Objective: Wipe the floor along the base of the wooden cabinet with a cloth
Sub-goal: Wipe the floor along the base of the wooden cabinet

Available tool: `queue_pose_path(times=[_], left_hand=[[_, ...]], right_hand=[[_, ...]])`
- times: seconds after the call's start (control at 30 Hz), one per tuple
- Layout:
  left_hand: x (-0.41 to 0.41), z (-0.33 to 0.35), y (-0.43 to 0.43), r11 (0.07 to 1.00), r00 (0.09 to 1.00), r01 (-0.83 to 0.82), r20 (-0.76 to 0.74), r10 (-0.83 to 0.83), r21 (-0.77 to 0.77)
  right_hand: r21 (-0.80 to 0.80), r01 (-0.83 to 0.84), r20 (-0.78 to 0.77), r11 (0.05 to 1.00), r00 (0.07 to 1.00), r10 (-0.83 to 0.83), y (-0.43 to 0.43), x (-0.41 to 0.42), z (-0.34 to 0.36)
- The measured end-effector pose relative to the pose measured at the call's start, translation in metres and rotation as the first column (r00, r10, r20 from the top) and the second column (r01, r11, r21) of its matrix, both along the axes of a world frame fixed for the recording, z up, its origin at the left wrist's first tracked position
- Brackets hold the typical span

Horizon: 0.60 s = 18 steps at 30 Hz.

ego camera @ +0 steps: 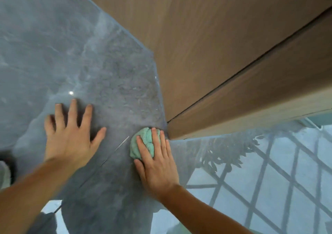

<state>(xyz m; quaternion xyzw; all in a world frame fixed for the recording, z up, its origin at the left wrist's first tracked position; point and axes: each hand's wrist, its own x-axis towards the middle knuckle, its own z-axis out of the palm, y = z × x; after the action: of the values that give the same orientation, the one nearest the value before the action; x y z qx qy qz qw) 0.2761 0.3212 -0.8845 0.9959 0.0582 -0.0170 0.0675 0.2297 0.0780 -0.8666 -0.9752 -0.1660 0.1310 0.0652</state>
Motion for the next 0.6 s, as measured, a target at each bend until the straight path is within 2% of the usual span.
queue_pose_path(times=[0.07,0.23,0.43,0.53,0.6], left_hand=[[0.005,-0.002,0.022,0.998,0.997,-0.068,-0.022,0.068,0.013],[0.004,-0.014,0.032,0.998,0.998,-0.056,0.016,0.056,0.024],[0.005,-0.024,0.036,0.998,0.989,-0.063,0.134,0.064,-0.01],[0.006,-0.024,0.033,0.998,0.976,-0.065,0.206,0.069,-0.026],[0.008,-0.023,0.034,0.997,0.972,-0.063,0.225,0.069,-0.033]], right_hand=[[0.006,0.055,0.013,0.998,0.998,-0.055,0.016,0.015,-0.001],[0.017,0.194,0.12,0.981,0.974,-0.195,0.042,0.092,-0.007],[-0.077,0.174,0.256,0.982,0.955,-0.149,0.072,0.222,-0.008],[-0.208,0.166,0.273,0.964,0.956,-0.106,0.084,0.278,0.002],[-0.204,0.144,0.241,0.968,0.966,-0.093,0.084,0.288,0.007]])
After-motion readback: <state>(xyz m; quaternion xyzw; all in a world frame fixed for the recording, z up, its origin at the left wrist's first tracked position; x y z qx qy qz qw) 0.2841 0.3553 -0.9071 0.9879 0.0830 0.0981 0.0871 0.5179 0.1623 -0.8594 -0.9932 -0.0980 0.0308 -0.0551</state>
